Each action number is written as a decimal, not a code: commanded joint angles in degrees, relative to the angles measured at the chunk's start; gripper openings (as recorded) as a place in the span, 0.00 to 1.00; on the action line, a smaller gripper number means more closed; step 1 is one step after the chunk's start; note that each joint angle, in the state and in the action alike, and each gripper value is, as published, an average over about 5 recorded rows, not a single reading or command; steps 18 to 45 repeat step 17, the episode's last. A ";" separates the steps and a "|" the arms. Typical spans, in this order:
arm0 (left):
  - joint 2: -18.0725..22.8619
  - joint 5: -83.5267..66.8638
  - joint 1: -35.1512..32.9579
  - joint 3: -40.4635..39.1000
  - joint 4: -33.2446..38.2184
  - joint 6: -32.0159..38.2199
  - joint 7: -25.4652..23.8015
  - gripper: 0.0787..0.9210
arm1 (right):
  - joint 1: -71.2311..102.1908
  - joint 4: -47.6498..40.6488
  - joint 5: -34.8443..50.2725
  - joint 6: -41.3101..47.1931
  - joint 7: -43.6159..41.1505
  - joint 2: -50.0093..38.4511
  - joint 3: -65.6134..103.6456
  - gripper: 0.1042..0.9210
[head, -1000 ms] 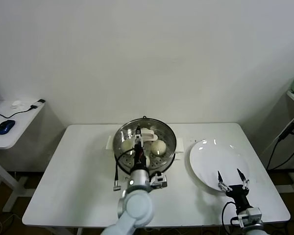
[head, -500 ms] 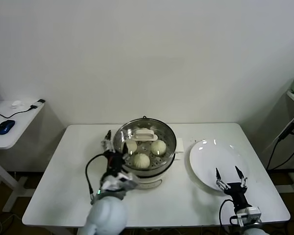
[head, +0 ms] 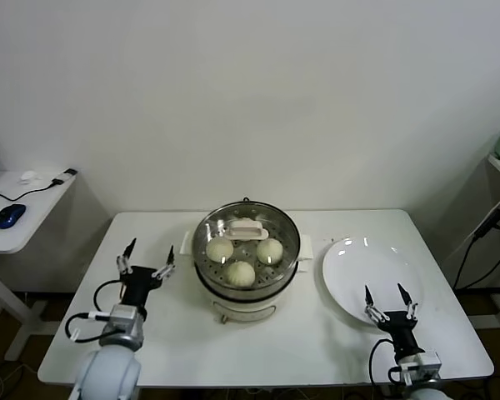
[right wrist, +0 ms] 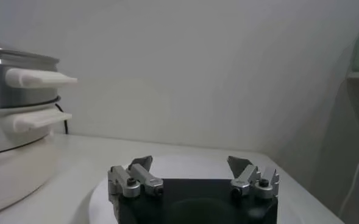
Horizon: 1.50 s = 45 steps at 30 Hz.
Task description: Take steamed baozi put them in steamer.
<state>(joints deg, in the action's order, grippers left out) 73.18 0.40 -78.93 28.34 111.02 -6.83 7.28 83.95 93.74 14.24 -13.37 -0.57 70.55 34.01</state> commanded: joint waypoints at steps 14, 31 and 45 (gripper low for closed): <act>-1.83 -14.45 -3.10 4.12 -15.52 19.51 -0.46 0.88 | -0.55 0.03 0.13 0.15 -0.22 -0.20 -0.53 0.88; -1.68 -14.37 -3.18 4.12 -15.25 19.49 -0.49 0.88 | -0.45 0.04 0.14 0.11 -0.24 -0.23 -0.52 0.88; -1.68 -14.37 -3.18 4.12 -15.25 19.49 -0.49 0.88 | -0.45 0.04 0.14 0.11 -0.24 -0.23 -0.52 0.88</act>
